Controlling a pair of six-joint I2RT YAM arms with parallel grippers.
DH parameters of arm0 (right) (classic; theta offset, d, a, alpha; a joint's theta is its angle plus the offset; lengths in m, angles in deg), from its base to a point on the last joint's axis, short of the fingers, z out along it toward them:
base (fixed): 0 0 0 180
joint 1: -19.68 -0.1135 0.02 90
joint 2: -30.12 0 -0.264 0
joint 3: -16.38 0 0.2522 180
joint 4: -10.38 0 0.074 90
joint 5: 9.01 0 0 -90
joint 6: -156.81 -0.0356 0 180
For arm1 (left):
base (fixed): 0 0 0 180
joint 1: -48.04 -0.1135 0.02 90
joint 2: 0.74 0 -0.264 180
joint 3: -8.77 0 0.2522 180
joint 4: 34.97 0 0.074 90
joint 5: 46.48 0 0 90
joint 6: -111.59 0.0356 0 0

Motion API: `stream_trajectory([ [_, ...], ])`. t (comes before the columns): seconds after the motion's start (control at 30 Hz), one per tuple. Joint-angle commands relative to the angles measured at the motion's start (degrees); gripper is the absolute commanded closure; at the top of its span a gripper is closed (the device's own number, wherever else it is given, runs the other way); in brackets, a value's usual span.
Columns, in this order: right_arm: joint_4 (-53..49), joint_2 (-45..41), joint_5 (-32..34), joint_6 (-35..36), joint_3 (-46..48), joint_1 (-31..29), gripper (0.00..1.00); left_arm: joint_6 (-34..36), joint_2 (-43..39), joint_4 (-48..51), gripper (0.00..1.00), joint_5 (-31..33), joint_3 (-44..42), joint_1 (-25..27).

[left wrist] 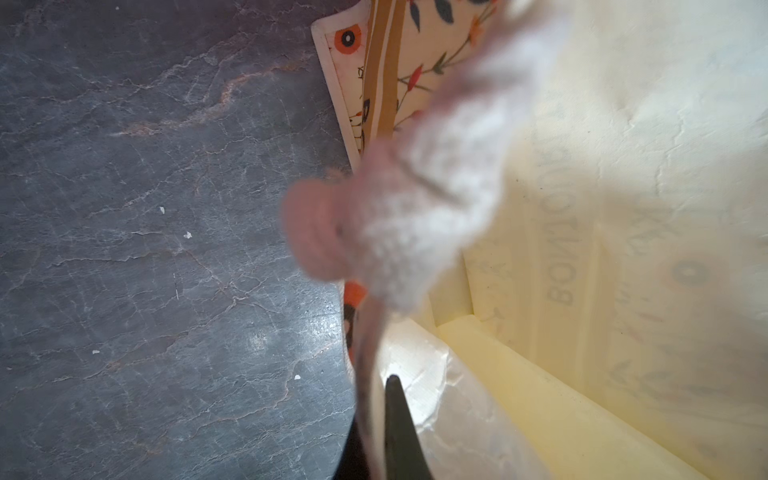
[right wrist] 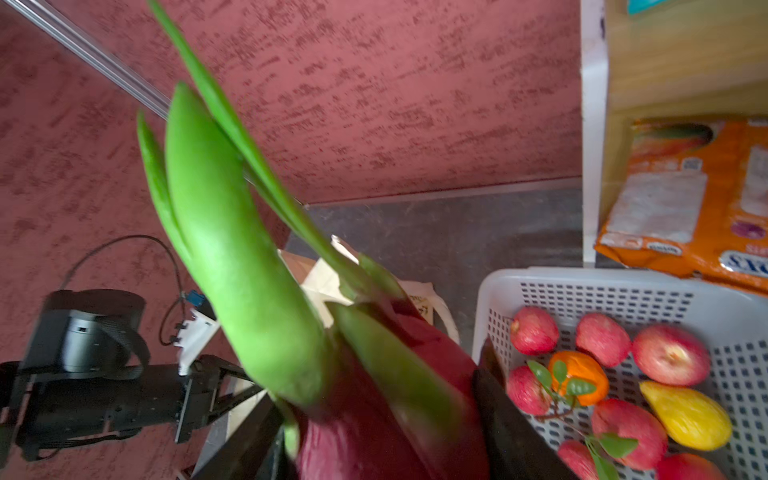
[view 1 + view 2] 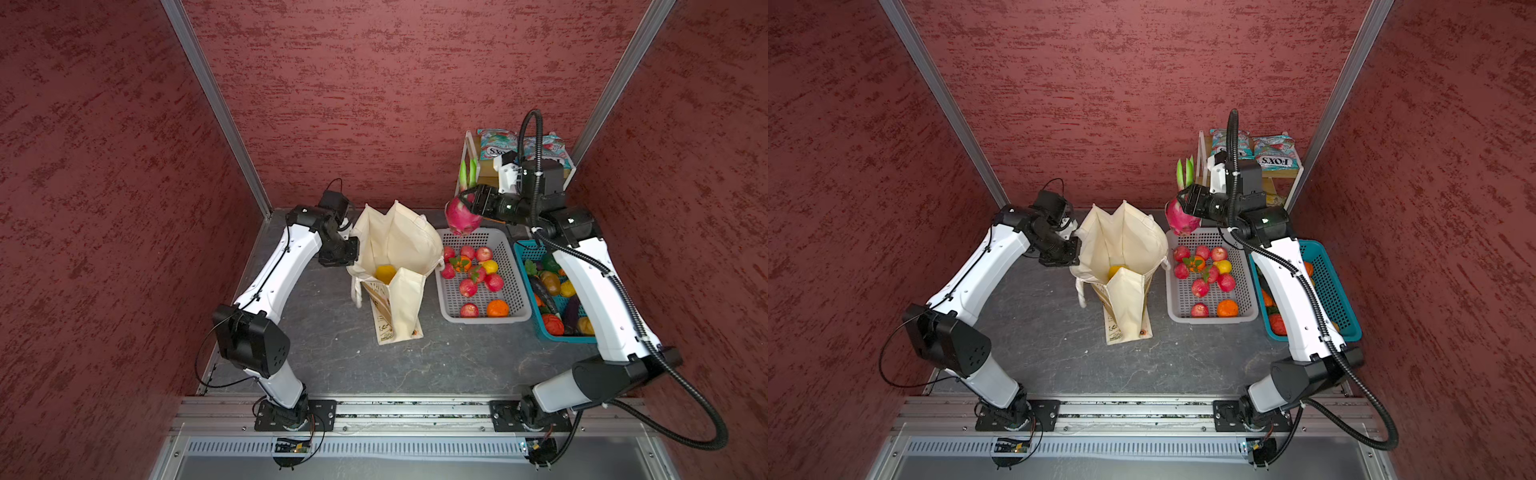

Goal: Place the food into the grocery bag and tie it
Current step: 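Lift the dragon fruit with the right gripper out of the basket, then carry the dragon fruit with the right gripper into the tote bag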

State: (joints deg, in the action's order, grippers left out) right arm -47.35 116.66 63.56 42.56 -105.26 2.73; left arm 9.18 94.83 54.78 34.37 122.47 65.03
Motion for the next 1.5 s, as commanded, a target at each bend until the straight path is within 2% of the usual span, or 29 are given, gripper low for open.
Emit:
stream_trajectory([
  [0.0, 8.0, 0.1, -2.9, -1.2, -2.3, -2.4, 0.37, 0.6, -0.2, -0.5, 1.0, -1.7, 0.2, -0.1],
  [0.2, 10.7, 3.7, -3.9, -0.7, -3.8, -8.9, 0.37, 0.0, -0.3, -0.7, 1.0, -2.4, 0.5, 0.0],
  [0.43, 15.1, 6.6, -4.1, -1.1, 1.0, -14.7, 0.37, -1.0, -0.4, -1.1, 1.0, -2.5, 0.9, 0.0],
  [0.73, 14.0, 8.5, -2.7, 4.1, 6.5, -17.7, 0.38, -1.9, -0.3, -0.7, 1.0, -2.3, 1.4, 0.0],
  [1.17, 7.7, 14.2, 2.4, 13.7, 6.4, -22.2, 0.38, -1.8, 1.5, -0.6, 1.0, -2.4, 3.7, 0.2],
  [1.47, 5.6, 18.2, 4.9, 15.8, 6.3, -22.9, 0.38, -0.9, 2.6, -0.1, 1.0, -2.5, 5.2, 0.2],
])
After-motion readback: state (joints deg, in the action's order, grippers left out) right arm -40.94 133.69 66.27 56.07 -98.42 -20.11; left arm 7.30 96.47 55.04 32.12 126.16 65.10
